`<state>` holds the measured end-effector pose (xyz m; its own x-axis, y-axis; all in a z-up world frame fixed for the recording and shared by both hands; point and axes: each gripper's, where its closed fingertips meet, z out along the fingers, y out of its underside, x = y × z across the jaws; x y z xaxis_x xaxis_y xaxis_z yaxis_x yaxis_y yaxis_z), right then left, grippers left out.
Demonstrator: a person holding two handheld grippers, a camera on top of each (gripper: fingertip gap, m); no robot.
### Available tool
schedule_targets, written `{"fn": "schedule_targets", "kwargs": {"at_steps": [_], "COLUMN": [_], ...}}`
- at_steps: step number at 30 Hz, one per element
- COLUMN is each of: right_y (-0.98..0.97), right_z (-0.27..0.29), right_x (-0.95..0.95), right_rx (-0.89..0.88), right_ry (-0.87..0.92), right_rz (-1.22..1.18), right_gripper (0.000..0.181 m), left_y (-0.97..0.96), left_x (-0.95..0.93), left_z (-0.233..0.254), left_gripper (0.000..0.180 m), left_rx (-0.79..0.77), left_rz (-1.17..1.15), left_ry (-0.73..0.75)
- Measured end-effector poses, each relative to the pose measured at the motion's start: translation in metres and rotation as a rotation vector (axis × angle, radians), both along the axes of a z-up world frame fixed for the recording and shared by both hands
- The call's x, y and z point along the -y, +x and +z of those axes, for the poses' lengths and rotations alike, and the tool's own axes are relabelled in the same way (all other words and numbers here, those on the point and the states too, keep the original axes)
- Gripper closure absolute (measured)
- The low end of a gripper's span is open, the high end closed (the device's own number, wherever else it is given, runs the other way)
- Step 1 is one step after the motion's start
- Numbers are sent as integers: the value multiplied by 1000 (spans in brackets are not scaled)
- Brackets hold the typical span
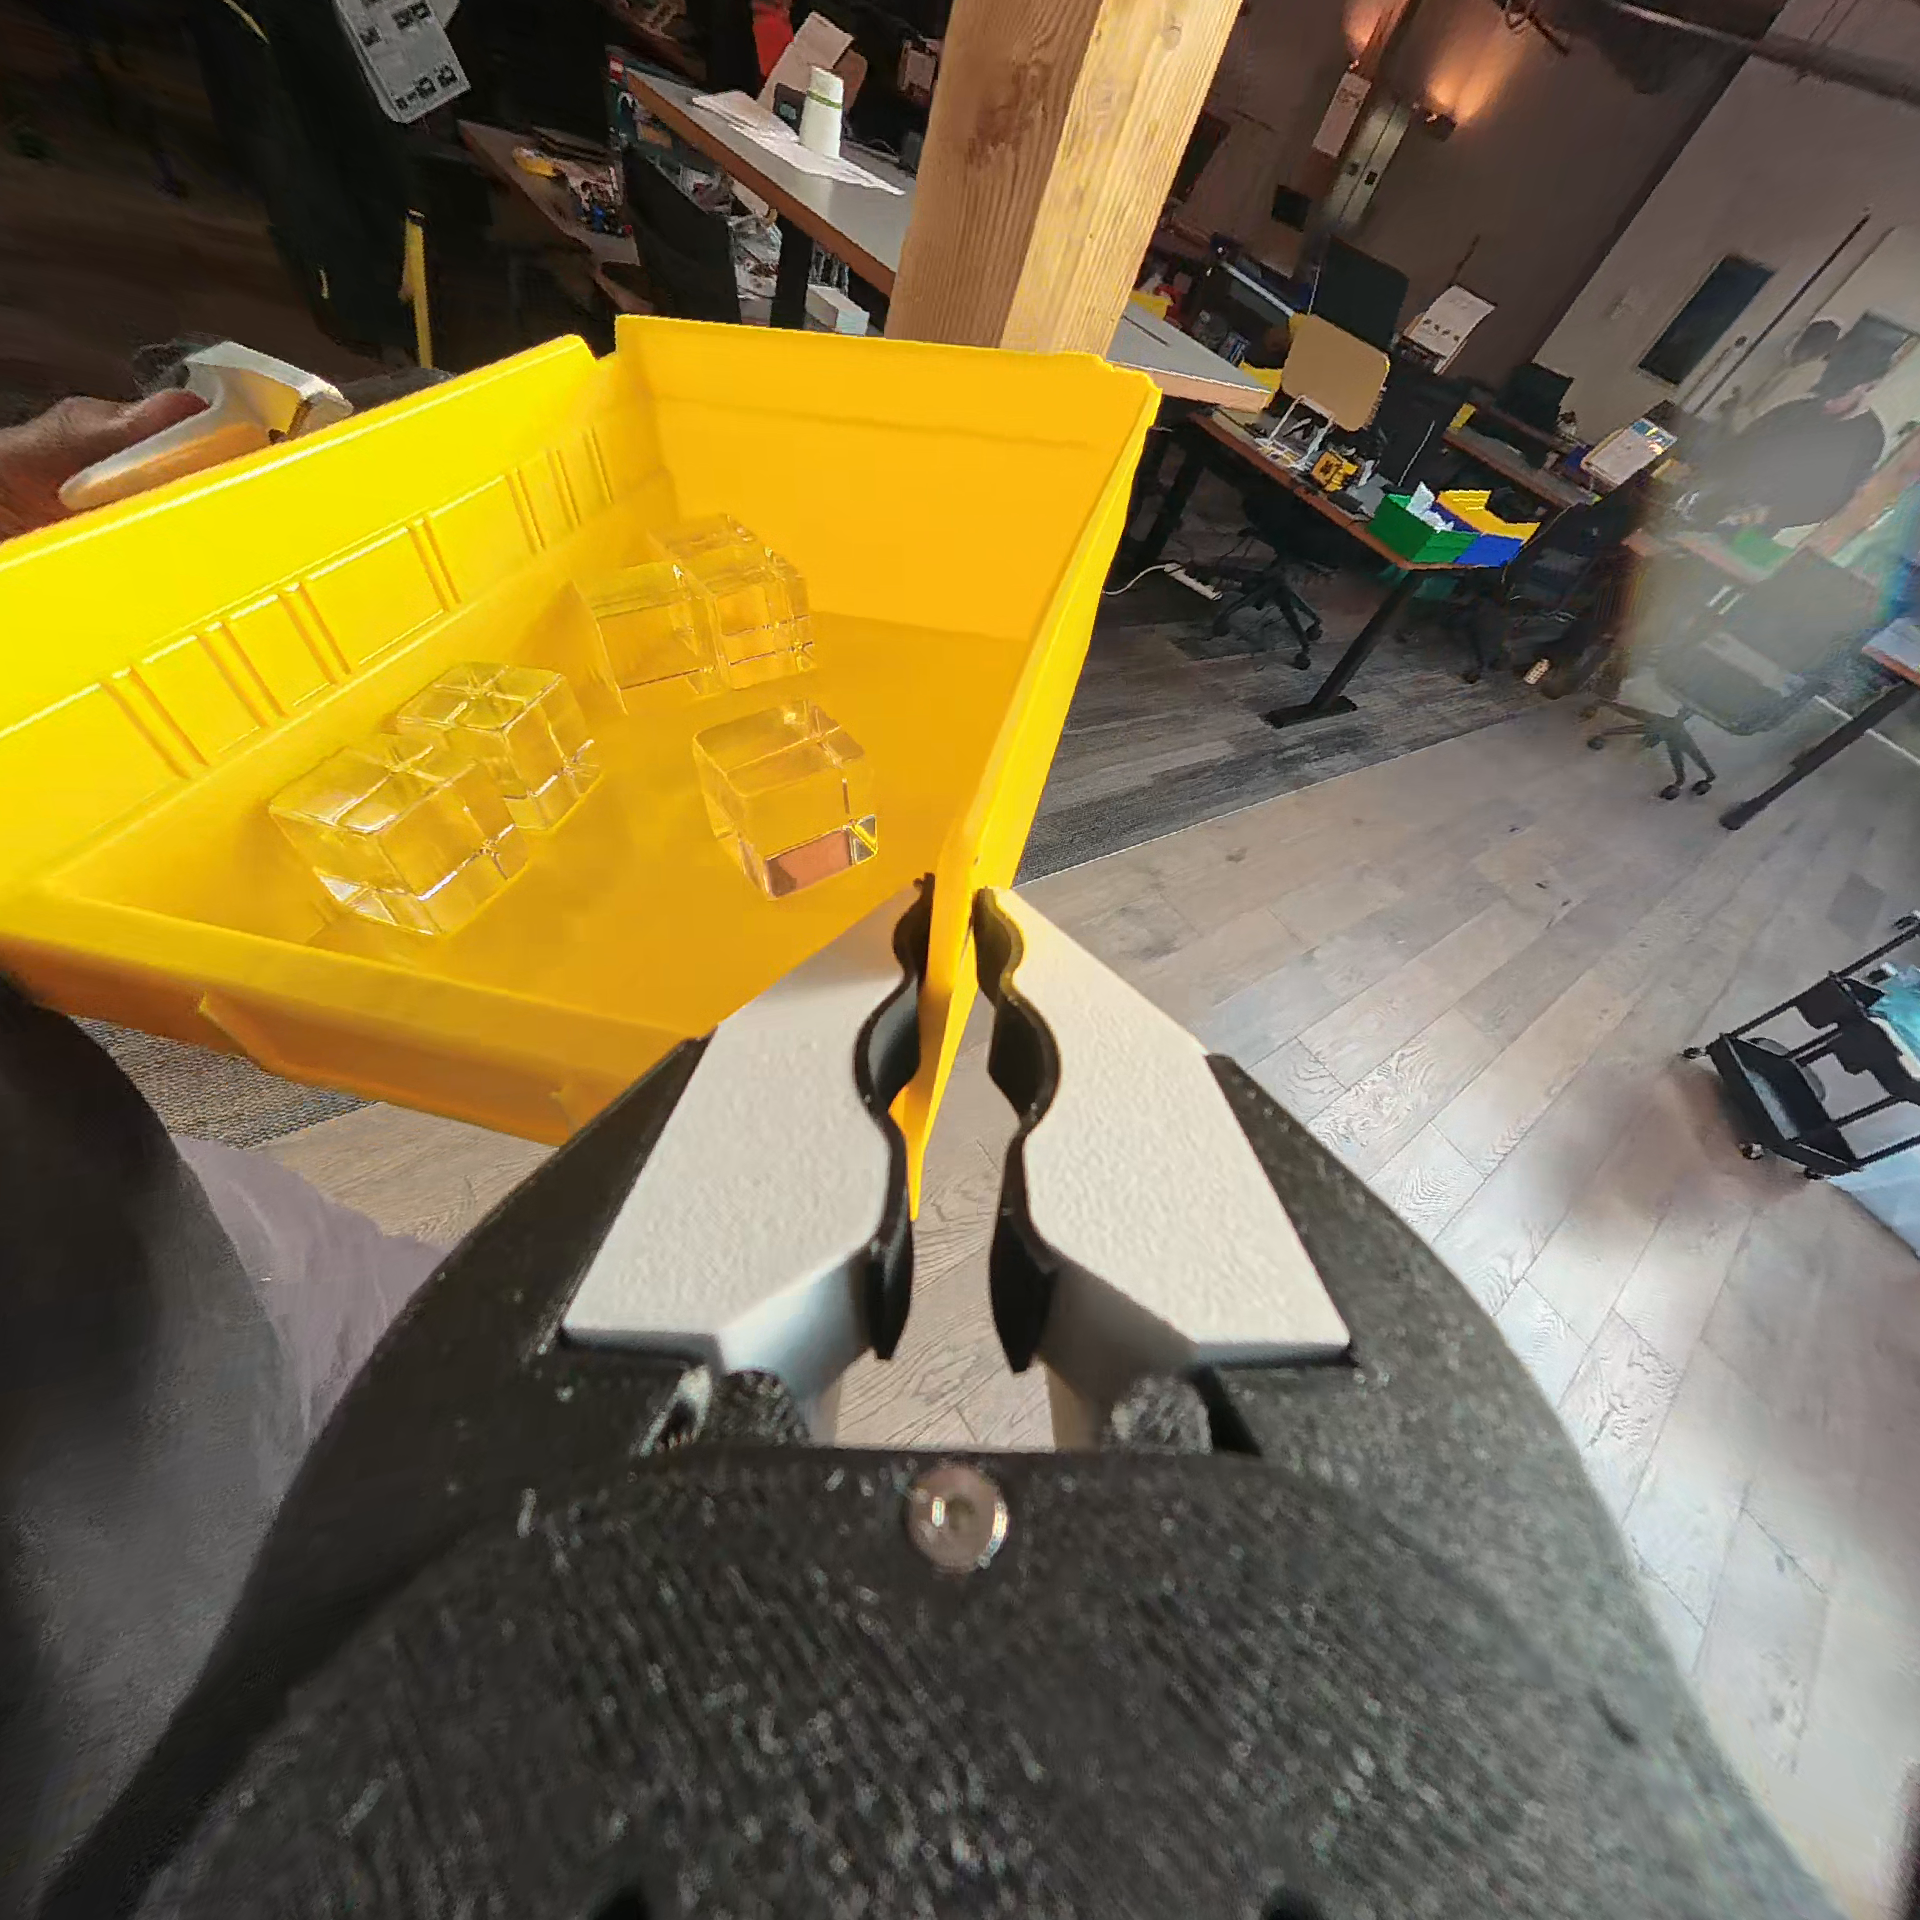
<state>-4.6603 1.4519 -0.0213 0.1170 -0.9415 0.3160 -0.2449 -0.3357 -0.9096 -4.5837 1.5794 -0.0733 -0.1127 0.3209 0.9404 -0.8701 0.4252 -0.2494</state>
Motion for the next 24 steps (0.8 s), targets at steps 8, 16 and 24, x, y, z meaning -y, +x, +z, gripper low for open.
{"fn": "schedule_targets", "kwargs": {"at_steps": [8,16,24], "right_y": [198,364,519], "right_z": [-20,-11,-20], "right_x": [188,387,624], "right_rx": [-49,33,99], "right_ry": [-9,39,68], "right_rz": [-94,-179,-153], "right_gripper": [176,177,175], "left_y": [212,393,560], "left_x": [192,395,641], "left_z": [-20,0,-3], "left_gripper": [51,51,51], "left_rx": [-41,39,71], "left_rz": [-108,-185,-151], "left_ry": [44,96,102]}}
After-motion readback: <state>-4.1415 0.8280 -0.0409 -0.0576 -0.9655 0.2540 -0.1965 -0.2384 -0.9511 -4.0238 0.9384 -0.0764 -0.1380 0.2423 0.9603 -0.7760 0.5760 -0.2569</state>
